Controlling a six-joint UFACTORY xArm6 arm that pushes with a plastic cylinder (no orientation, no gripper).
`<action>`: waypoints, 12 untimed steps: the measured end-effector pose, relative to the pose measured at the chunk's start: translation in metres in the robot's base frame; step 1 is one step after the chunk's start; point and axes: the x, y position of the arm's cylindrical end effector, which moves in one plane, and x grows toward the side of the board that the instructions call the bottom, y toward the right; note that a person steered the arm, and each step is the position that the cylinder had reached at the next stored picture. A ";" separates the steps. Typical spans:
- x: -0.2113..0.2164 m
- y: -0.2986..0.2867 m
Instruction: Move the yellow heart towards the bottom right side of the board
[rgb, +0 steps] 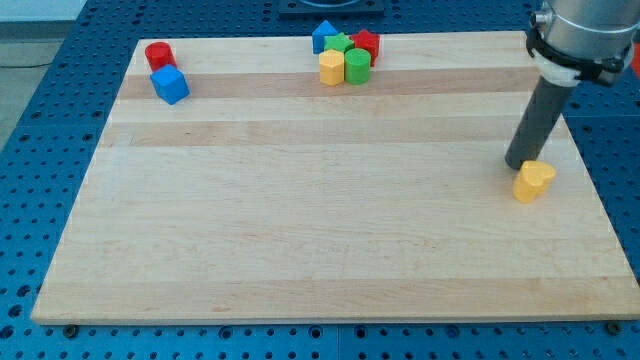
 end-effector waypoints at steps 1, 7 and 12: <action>0.017 0.004; 0.017 0.012; 0.081 -0.021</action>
